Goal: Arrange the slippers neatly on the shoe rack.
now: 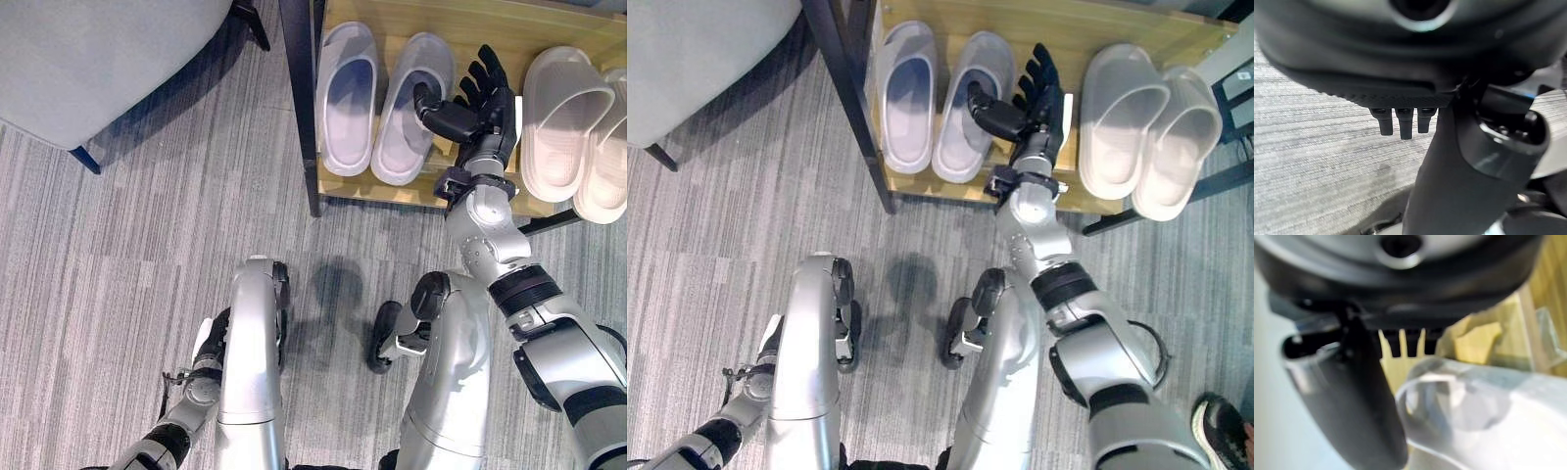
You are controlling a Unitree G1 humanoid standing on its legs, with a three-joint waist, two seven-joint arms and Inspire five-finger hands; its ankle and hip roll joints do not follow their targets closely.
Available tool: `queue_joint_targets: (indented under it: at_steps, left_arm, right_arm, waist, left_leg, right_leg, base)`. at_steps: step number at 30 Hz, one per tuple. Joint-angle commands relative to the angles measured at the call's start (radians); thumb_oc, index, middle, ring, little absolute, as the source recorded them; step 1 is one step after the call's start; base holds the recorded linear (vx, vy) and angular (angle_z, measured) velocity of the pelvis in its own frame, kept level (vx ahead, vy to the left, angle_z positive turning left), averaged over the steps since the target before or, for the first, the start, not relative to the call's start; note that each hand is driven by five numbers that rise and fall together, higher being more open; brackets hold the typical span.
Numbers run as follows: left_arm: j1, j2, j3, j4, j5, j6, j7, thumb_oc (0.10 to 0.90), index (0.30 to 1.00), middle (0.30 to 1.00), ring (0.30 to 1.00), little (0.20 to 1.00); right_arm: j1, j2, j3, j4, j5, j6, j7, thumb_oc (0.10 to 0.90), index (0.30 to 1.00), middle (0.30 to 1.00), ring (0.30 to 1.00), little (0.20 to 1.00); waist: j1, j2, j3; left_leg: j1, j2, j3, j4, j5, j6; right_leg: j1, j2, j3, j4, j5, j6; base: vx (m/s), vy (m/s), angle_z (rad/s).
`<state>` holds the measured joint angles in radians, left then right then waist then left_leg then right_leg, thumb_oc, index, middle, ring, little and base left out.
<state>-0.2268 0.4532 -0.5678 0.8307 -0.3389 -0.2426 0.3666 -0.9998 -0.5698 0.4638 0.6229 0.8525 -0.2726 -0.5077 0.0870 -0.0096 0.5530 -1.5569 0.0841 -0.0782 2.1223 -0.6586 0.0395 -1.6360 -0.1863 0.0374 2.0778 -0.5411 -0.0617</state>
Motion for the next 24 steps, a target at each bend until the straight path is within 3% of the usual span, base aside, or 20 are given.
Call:
queue_joint_targets:
  at_steps: [1, 7, 14, 20, 24]
  left_arm:
    - [0.071, 0.012, -0.061, -0.143, 0.026, -0.043, 0.015, 0.8, 0.9, 0.9, 0.9, 0.9]
    - [0.078, 0.028, -0.073, -0.179, 0.042, -0.044, 0.014, 0.8, 0.9, 0.9, 0.9, 0.9]
    - [0.159, 0.123, -0.059, -0.367, 0.04, -0.048, -0.008, 0.8, 0.9, 0.9, 0.9, 0.9]
    - [0.209, 0.16, -0.038, -0.437, 0.042, -0.047, -0.024, 0.8, 0.9, 0.9, 0.9, 0.9]
    - [0.147, 0.054, -0.051, -0.222, 0.066, -0.052, 0.041, 0.8, 0.9, 0.9, 0.9, 0.9]
  right_arm:
    - [-0.118, -0.023, -0.021, -0.09, -0.019, -0.101, -0.004, 0.8, 0.9, 0.9, 0.9, 0.9]
    - [-0.144, -0.01, -0.005, -0.058, -0.039, -0.088, -0.013, 0.8, 0.9, 0.9, 0.9, 0.9]
    - [-0.144, -0.028, 0.003, -0.048, -0.084, -0.062, -0.036, 0.8, 0.9, 0.9, 0.9, 0.9]
    - [-0.107, -0.065, -0.057, -0.073, -0.111, -0.075, -0.069, 0.8, 0.9, 0.9, 0.9, 0.9]
    - [-0.115, -0.033, -0.077, -0.094, -0.082, -0.119, -0.085, 0.8, 0.9, 0.9, 0.9, 0.9]
  waist:
    - [0.063, 0.041, -0.033]
    - [0.073, 0.05, -0.033]
    - [0.087, 0.073, -0.033]
    - [0.087, 0.078, -0.033]
    - [0.067, 0.055, -0.033]
  left_leg:
    - [-0.013, -0.059, -0.033, -0.042, -0.055, 0.06]
    - [-0.013, -0.06, -0.035, -0.041, -0.058, 0.061]
    - [-0.013, -0.068, -0.033, -0.039, -0.062, 0.066]
    - [-0.013, -0.07, -0.026, -0.041, -0.064, 0.068]
    - [-0.013, -0.067, -0.026, -0.028, -0.07, 0.069]
  right_leg:
    - [0.066, 0.055, 0.094, 0.057, -0.096, -0.098]
    - [0.066, 0.059, 0.094, 0.057, -0.096, -0.1]
    - [0.066, 0.062, 0.092, 0.057, -0.092, -0.1]
    - [0.066, 0.064, 0.092, 0.06, -0.092, -0.102]
    - [0.066, 0.066, 0.091, 0.067, -0.098, -0.102]
  base:
    - [0.0, 0.0, 0.0]
    - [0.0, 0.0, 0.0]
    - [0.0, 0.0, 0.0]
    - [0.0, 0.0, 0.0]
    - [0.0, 0.0, 0.0]
